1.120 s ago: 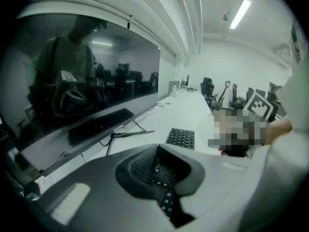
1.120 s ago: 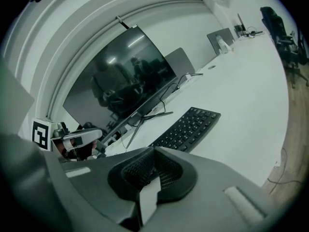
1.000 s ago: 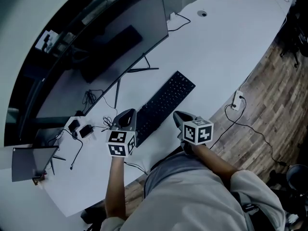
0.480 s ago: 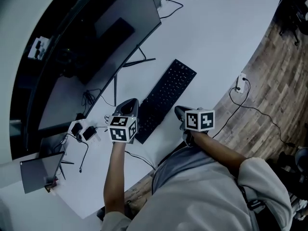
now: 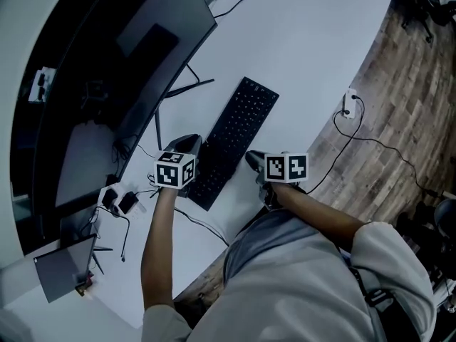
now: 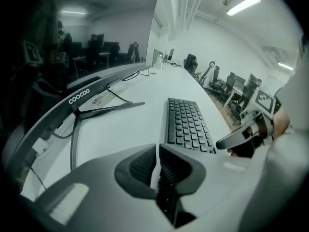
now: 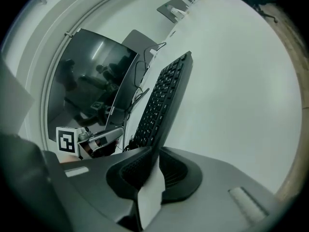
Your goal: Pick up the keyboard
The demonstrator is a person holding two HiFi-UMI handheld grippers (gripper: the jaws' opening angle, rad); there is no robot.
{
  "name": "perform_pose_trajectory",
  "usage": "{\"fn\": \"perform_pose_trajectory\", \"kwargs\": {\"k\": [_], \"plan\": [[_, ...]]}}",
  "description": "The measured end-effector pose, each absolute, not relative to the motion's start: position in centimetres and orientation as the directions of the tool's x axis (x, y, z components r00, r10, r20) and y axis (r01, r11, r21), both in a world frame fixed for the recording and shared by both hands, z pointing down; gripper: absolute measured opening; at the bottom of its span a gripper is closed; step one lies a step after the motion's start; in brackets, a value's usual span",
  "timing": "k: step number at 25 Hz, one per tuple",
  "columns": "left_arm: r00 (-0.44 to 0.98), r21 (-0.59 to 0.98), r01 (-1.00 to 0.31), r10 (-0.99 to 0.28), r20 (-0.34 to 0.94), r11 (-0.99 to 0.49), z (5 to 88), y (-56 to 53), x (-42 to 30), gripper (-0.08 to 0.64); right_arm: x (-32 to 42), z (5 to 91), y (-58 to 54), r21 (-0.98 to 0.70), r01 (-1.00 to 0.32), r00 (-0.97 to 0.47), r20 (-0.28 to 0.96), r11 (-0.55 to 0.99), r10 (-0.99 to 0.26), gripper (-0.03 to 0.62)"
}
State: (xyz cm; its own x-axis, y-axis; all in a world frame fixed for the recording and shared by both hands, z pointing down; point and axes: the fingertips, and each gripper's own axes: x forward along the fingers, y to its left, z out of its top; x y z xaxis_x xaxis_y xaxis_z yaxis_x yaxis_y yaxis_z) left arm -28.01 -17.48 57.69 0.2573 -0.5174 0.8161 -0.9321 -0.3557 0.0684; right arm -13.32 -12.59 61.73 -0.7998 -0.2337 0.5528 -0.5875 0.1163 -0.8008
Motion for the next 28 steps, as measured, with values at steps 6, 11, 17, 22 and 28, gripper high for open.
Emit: {"fn": "perform_pose_trajectory", "kwargs": {"k": [6,11,17,22,28], "plan": [[0.283,0.139,-0.940,-0.481,0.830,-0.313,59.5,-18.5,-29.0,0.000,-13.6,62.4,-13.2,-0.822,-0.568,-0.797,0.539,0.035,-0.272,0.038],[0.351,0.215,-0.922,-0.458,0.817,-0.322,59.7,-19.2,-28.4,0.000,-13.6,62.7,-13.2,-0.850,-0.525,-0.809,0.510,-0.030,-0.292,0.038],[0.359,0.203,-0.907,-0.425,0.831,-0.369,60.3,-19.9,-27.9,0.000,-13.7,62.7,-13.3,-0.876,-0.477,-0.829,0.477,-0.077,-0.293,0.040],[0.365,0.208,-0.899,-0.398,0.841,-0.384,61.1,-19.9,-27.1,0.000,-13.6,62.8,-13.4,-0.888,-0.443,-0.840,0.459,-0.120,-0.290,0.040],[0.366,0.210,-0.894,-0.373,0.853,-0.397,61.8,-19.7,-26.9,0.000,-14.2,62.3,-13.3,-0.912,-0.388,-0.870,0.409,-0.131,-0.273,0.121]]}}
